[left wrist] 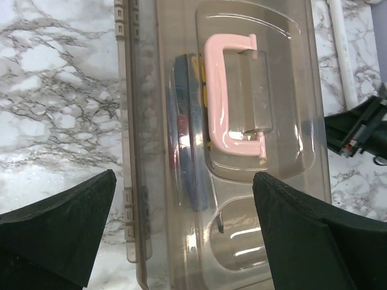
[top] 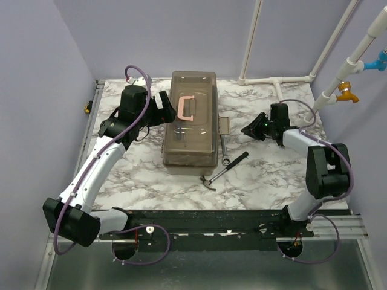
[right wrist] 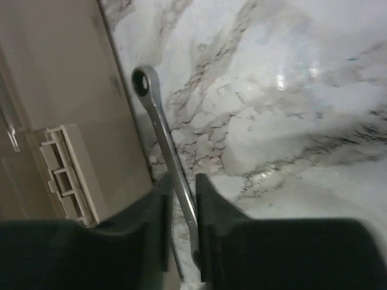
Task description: Pack the tool kit
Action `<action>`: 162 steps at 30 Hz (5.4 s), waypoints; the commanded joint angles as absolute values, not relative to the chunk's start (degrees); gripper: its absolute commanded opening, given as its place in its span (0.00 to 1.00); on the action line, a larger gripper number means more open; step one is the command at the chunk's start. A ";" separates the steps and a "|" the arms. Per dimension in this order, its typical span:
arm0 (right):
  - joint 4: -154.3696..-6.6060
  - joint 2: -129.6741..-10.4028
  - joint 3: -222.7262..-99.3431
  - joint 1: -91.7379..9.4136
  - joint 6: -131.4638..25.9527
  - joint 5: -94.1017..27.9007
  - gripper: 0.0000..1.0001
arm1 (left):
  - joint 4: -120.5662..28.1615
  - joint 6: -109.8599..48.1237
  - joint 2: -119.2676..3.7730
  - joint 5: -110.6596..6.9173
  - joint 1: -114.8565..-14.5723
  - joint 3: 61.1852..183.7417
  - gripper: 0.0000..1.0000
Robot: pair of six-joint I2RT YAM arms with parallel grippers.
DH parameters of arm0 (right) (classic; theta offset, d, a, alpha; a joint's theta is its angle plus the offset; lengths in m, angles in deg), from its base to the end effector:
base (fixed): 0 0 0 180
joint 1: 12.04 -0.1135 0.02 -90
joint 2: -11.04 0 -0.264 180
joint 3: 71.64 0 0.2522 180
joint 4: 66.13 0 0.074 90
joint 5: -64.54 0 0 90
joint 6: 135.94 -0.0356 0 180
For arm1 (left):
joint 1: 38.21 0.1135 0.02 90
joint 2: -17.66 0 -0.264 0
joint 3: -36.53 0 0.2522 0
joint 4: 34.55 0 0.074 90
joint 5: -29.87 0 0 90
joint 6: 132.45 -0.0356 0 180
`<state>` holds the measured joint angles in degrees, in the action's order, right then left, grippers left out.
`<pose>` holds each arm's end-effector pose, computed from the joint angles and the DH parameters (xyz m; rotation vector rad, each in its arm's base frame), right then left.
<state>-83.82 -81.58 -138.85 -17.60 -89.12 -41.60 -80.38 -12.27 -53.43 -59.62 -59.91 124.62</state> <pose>0.3363 0.0427 0.1951 0.6352 2.3235 0.7408 0.2523 -0.1007 0.3841 -0.1514 2.1175 -0.5574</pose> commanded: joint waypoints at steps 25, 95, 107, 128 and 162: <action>-34.69 -99.65 -137.93 -28.09 -106.84 -72.36 0.01 | -71.76 -11.39 -77.84 -37.60 -54.69 135.60 0.98; -81.83 -100.34 -162.48 -46.90 -93.85 -29.46 0.01 | -58.25 -10.55 -76.12 -37.28 -56.87 117.04 0.91; -84.29 -84.60 -152.82 -36.54 -87.52 -26.40 0.01 | -65.04 -15.27 -64.23 -46.07 -54.58 121.15 0.99; -45.20 -57.90 -117.64 -29.22 -69.65 -0.92 0.79 | -33.68 -18.15 -33.93 -73.03 -41.25 81.15 0.98; -2.88 -82.60 -98.93 -19.32 -53.65 -6.65 0.92 | 18.32 -40.33 -55.67 -67.06 -40.83 61.32 0.98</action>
